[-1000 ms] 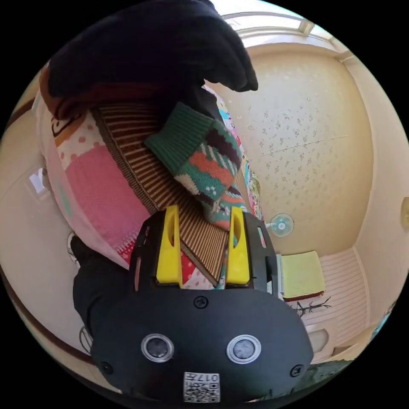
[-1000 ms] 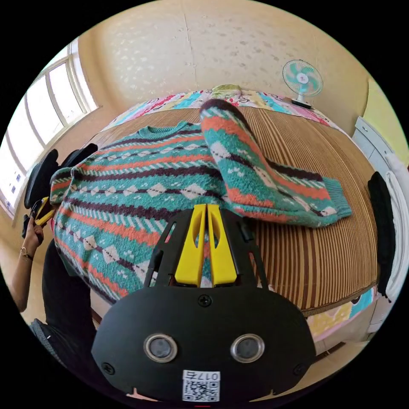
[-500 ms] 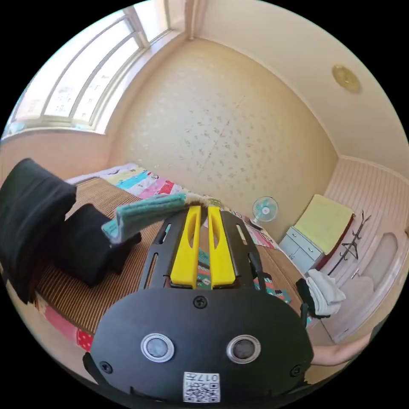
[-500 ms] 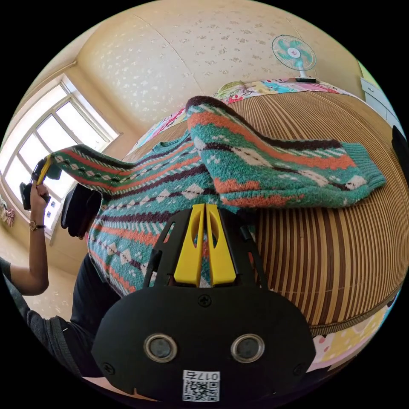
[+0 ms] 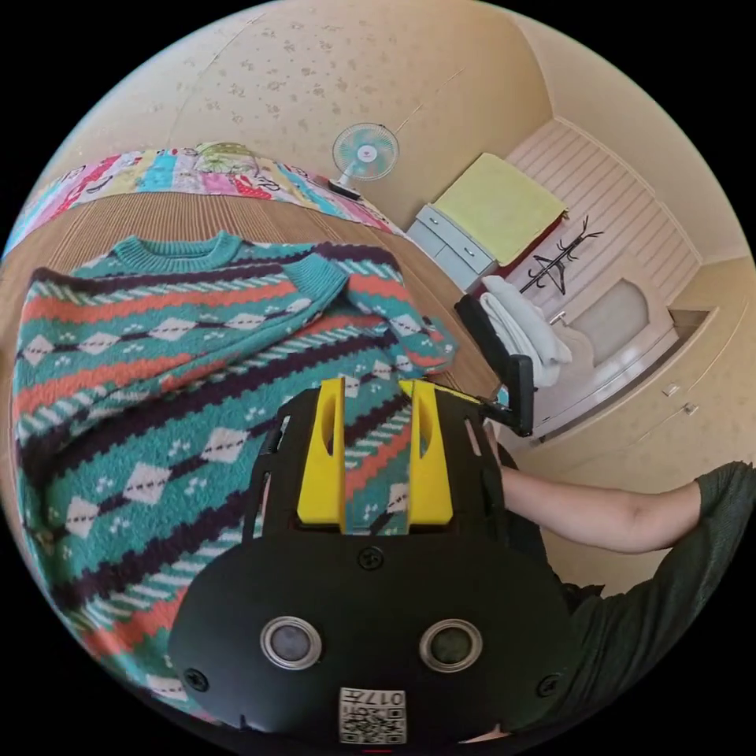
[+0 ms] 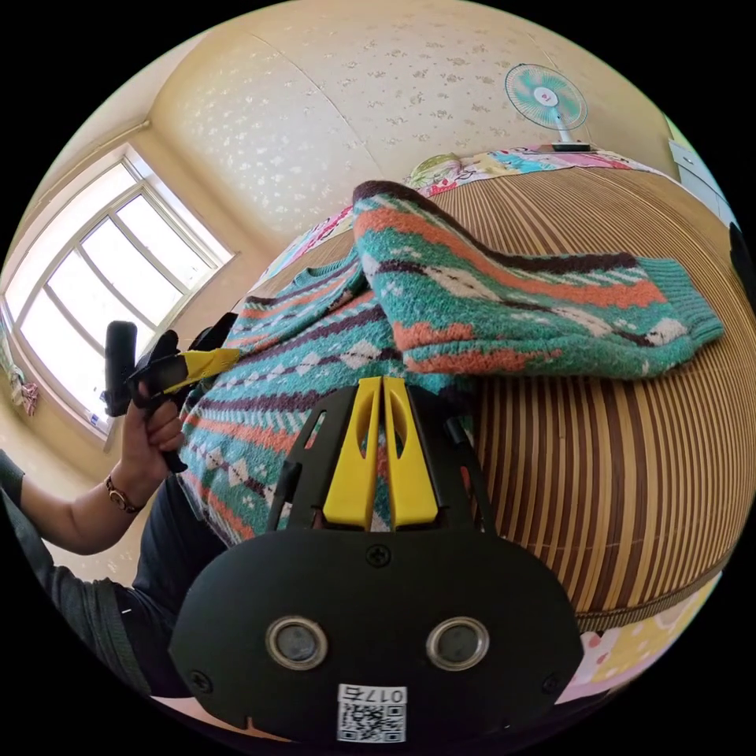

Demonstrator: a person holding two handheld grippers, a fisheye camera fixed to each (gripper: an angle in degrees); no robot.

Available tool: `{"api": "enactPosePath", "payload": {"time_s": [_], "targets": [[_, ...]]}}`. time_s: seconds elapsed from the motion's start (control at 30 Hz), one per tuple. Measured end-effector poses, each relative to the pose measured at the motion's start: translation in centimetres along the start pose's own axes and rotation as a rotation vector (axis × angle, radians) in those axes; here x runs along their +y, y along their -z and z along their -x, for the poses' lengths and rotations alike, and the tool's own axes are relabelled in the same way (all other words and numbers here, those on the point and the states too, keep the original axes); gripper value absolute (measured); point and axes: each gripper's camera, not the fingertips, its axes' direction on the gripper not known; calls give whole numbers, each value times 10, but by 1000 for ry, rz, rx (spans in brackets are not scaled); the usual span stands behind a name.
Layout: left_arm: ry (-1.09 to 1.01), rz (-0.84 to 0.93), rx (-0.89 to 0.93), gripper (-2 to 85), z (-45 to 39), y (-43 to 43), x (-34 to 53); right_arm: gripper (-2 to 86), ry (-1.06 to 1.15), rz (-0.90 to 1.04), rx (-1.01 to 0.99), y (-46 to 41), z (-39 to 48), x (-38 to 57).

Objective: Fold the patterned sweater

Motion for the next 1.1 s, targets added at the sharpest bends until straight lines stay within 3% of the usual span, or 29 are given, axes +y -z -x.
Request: {"api": "enactPosePath", "payload": {"time_s": [0.13, 0.23, 0.3, 0.33, 0.57, 0.67, 0.77, 0.9, 0.97, 1.1], "targets": [[92, -134, -453, 115, 28, 58, 26, 4, 4, -4, 4, 15, 5, -16], [141, -97, -631, 135, 63, 58, 45, 4, 9, -7, 11, 25, 9, -28], [198, 6, -534, 151, 100, 35, 58, 5, 13, -8, 16, 31, 11, -36], [209, -69, -494, 150, 102, 44, 67, 5, 15, -7, 22, 35, 12, -40], [248, -76, -549, 113, 102, 37, 77, 9, -21, 24, 2, 64, 12, -76], [232, -65, -586, 113, 97, 31, 80, 14, 17, 165, -50, 77, 12, -102], [246, -71, -562, 112, 102, 33, 85, 25, 47, 188, -27, 119, 11, -112], [245, -78, -554, 112, 105, 33, 93, 75, -227, -36, -141, 199, -48, -97], [242, -84, -552, 112, 106, 34, 97, 133, -459, -143, -313, 226, -110, -81], [237, -85, -562, 112, 107, 34, 104, 179, -643, -184, -499, 227, -172, -79]]}}
